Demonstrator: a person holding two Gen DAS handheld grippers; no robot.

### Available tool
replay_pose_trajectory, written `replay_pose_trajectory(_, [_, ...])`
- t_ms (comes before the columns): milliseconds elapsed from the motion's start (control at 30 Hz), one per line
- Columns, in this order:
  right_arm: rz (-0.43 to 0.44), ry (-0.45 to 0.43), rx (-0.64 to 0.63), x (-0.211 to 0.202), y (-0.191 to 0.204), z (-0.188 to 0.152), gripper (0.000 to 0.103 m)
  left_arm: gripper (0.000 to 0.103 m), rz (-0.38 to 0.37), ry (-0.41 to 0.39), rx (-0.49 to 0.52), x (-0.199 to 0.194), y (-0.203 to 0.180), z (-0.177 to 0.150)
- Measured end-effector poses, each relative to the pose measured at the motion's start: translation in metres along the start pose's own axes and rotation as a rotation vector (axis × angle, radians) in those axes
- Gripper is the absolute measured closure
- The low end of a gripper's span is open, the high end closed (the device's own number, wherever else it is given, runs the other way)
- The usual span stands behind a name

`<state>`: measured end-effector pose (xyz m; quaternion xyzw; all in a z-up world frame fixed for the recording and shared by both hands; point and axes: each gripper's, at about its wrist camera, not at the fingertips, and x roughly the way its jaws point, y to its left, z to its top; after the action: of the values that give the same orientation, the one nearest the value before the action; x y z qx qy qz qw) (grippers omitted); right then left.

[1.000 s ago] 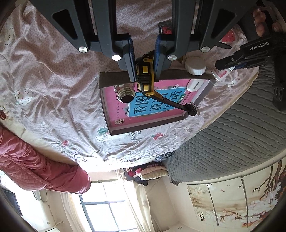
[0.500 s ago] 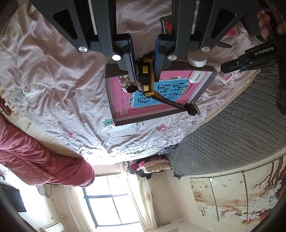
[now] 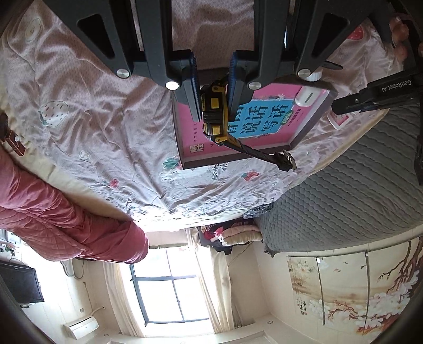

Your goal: Organize rigid objects

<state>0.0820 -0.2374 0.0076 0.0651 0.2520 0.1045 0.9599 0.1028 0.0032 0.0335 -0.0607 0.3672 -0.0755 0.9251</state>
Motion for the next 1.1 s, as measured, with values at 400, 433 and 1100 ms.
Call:
replay_pose_trajectory(400, [-0.034,-0.006,0.048,0.025,-0.022,0.008,0.084,0.076,0.013,0.021,-0.003,0.030,-0.002,0.016])
replay_pose_trajectory(433, [-0.036,-0.006,0.050,0.028,-0.024,0.008,0.085,0.076,0.014,0.023,-0.002,0.033,-0.002,0.018])
replay_pose_trajectory(1100, [-0.063,0.036,0.020,0.068,-0.029,0.008,0.084,0.076,0.036,0.073,-0.009,0.078,-0.001,0.023])
